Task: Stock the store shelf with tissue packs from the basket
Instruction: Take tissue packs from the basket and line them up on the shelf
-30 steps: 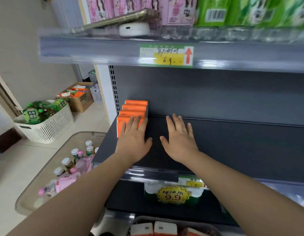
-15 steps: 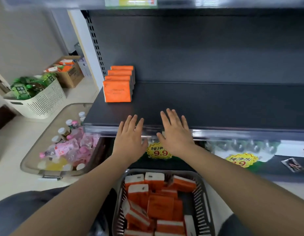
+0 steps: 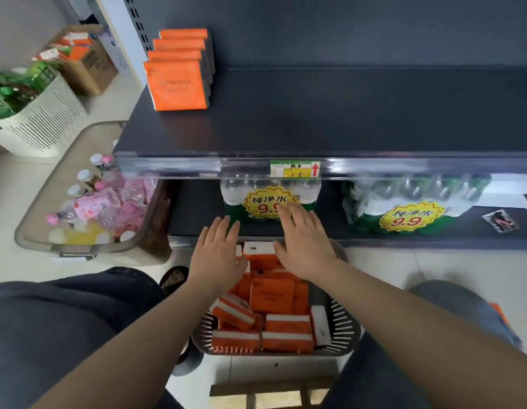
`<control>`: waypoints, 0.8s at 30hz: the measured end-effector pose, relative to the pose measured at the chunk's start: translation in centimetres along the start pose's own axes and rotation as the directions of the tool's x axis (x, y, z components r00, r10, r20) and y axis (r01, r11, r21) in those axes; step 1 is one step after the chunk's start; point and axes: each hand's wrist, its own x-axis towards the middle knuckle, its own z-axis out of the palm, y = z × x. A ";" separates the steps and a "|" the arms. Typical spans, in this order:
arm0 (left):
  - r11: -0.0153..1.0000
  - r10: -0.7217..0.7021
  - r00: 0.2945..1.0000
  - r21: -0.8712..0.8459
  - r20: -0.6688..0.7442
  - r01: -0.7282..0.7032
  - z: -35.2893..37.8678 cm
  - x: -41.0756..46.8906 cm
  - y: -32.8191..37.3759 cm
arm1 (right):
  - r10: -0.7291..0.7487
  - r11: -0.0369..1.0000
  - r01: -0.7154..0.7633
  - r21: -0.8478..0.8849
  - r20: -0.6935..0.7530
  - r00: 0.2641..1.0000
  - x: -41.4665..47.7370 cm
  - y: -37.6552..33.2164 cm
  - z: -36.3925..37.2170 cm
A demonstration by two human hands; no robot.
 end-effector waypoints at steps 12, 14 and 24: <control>0.993 0.116 0.946 -0.037 0.304 -0.110 6.2 -3.8 -2.0 | 0.065 0.996 -0.073 0.041 0.183 0.981 -1.9 1.4 7.8; 0.993 0.121 0.937 -0.042 0.328 -0.114 7.1 -4.2 -2.3 | 0.079 0.995 -0.090 0.036 0.222 0.972 -2.0 1.5 9.2; 0.950 0.148 0.865 0.173 0.480 -0.258 10.3 -4.6 -3.9 | 0.167 0.961 -0.246 0.129 0.438 0.883 -1.1 2.5 15.0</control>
